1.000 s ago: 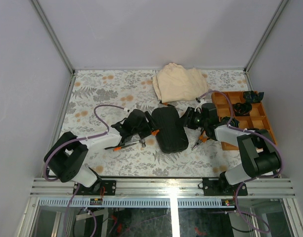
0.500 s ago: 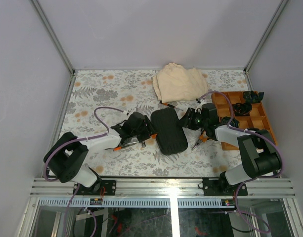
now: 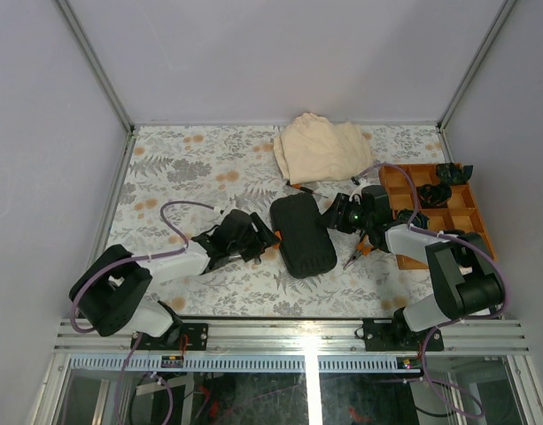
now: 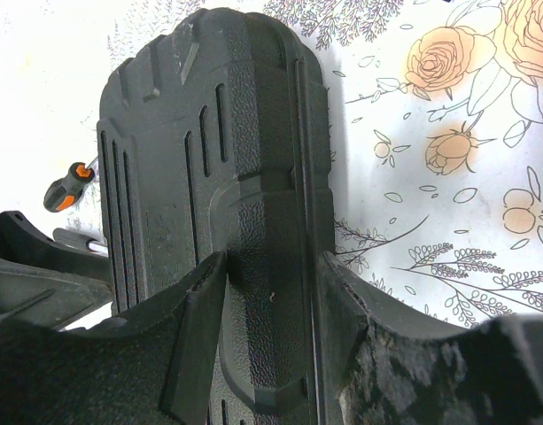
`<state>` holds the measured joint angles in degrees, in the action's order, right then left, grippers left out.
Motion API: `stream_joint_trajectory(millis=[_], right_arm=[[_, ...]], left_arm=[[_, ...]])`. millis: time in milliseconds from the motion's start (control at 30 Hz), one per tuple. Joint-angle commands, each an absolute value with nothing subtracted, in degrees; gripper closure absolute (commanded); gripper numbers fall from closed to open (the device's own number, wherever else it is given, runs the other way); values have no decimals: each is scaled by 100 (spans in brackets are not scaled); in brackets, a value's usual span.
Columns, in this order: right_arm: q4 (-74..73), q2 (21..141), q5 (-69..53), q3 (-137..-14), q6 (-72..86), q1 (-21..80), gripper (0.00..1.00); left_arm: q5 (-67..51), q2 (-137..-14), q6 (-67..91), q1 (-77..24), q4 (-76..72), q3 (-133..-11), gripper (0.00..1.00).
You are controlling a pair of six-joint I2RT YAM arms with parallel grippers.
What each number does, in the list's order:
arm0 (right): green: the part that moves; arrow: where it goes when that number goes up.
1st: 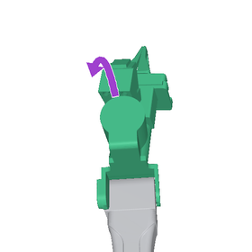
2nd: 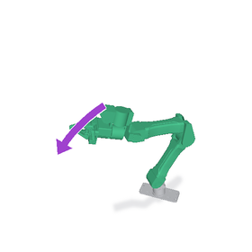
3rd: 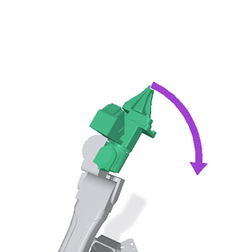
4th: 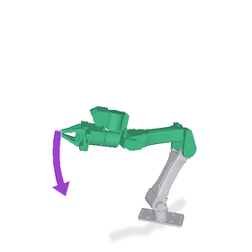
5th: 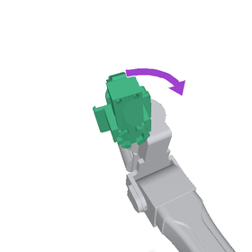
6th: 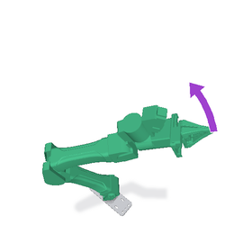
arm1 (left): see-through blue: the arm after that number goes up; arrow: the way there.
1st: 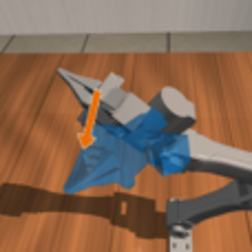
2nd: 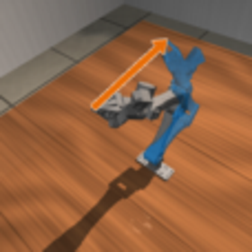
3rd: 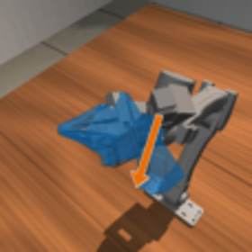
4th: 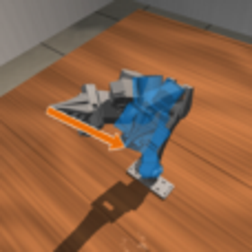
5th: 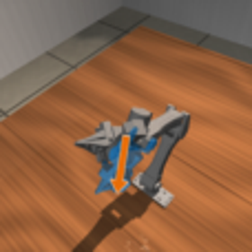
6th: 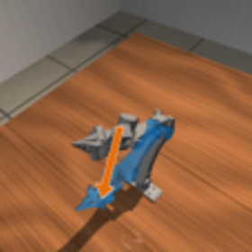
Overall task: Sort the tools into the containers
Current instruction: Open the storage box at the center of the board.
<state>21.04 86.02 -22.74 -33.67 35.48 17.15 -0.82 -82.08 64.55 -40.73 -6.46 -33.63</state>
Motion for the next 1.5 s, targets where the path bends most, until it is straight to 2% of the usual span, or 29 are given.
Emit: stream_joint_trajectory(millis=[0, 200, 367, 600, 800, 1100, 1467], right_arm=[[1108, 8798, -1739, -3104, 3173, 1686, 50], [1152, 8828, -1780, -3086, 3179, 1687, 49], [1221, 8891, -1808, -3070, 3203, 1687, 49], [1240, 8938, -1828, -3099, 3203, 1685, 49], [1247, 8956, -1839, -3129, 3203, 1686, 49], [1291, 8954, -1829, -3083, 3247, 1683, 49], [1217, 8934, -1816, -3129, 3173, 1680, 49]], left_arm=[[-73, -7940, 6470, -4097, -1204, -3070, 34], [-226, -7776, 6700, -4087, -2352, -2526, 22], [-289, -7972, 6889, -4087, -2999, -2352, 18], [-289, -8361, 7056, -4087, -3215, -2461, 18], [-61, -8373, 7008, -4087, -2273, -2913, 18], [-272, -8811, 7147, -4087, -2934, -2789, 20], [-197, -8963, 7167, -4087, -3040, -2754, 22]])
